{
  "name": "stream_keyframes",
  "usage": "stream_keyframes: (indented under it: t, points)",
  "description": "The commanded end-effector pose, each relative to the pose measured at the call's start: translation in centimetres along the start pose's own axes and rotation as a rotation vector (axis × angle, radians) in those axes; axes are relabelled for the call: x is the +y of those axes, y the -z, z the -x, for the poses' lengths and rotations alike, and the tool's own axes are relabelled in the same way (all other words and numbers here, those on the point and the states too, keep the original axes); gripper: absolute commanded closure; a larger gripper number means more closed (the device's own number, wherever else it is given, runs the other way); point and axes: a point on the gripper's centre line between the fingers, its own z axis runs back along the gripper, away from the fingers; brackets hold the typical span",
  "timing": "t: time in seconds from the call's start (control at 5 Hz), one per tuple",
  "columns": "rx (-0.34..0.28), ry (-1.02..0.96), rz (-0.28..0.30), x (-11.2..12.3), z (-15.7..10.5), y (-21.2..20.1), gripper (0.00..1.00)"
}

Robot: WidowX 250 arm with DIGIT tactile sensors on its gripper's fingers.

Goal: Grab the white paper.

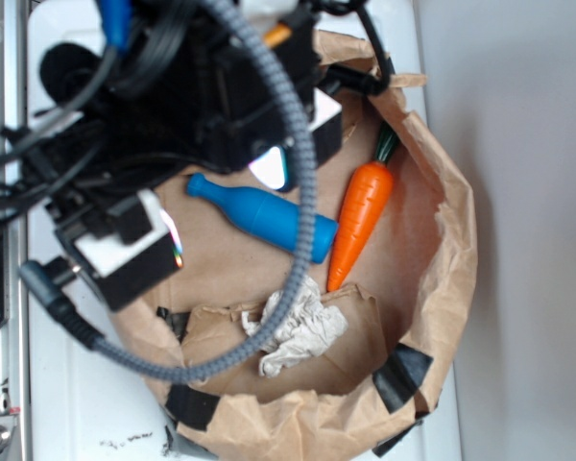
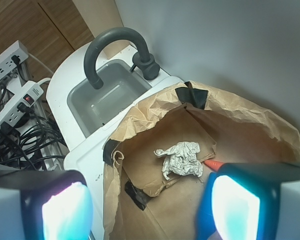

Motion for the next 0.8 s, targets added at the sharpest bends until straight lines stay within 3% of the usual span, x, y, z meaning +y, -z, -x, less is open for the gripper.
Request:
stream_keyframes:
  t: [0.0, 0.6]
  points:
    - [0.000, 0.011, -0.058, -0.6, 0.9, 1.4, 0.00]
    - [0.033, 0.005, -0.093, 3.1, 3.9, 7.6, 0.00]
